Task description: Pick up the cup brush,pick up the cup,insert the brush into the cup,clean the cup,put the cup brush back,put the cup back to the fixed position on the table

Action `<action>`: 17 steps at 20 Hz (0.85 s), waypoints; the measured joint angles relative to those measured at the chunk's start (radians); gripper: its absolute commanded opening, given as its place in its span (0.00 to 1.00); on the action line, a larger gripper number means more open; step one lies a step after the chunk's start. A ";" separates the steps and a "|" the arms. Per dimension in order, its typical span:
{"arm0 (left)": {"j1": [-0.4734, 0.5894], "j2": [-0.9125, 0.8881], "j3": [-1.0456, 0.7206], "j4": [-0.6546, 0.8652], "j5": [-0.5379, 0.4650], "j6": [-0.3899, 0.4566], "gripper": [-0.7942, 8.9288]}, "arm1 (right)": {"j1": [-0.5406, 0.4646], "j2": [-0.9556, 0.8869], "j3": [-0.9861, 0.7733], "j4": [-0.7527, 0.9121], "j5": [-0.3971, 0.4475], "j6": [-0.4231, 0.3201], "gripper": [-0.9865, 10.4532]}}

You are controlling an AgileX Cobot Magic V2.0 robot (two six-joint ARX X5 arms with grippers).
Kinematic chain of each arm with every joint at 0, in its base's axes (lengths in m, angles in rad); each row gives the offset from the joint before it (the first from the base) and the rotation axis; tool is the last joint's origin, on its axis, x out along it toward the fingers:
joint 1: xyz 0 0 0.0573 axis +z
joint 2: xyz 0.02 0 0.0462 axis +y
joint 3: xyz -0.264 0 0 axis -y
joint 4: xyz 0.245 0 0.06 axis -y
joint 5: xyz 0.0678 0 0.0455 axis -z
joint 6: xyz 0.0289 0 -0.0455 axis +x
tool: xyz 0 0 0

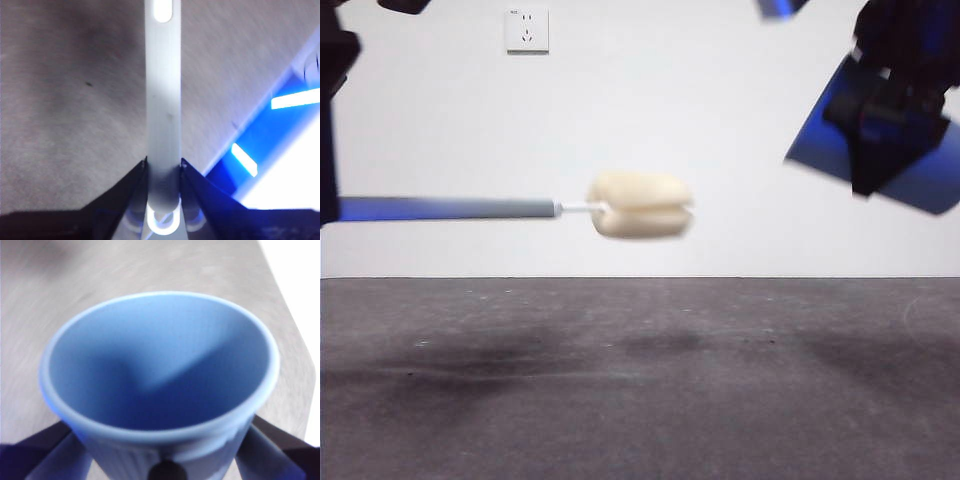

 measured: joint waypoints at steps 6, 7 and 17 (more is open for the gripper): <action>0.051 0.002 0.000 0.186 -0.003 -0.248 0.07 | -0.018 -0.166 0.000 0.042 -0.106 0.167 0.07; 0.051 0.010 0.000 0.233 -0.012 -0.296 0.07 | -0.018 -0.198 0.000 0.048 -0.138 0.205 0.07; 0.053 0.317 0.000 0.486 -0.099 -0.557 0.07 | -0.018 -0.380 0.000 0.054 -0.337 0.420 0.07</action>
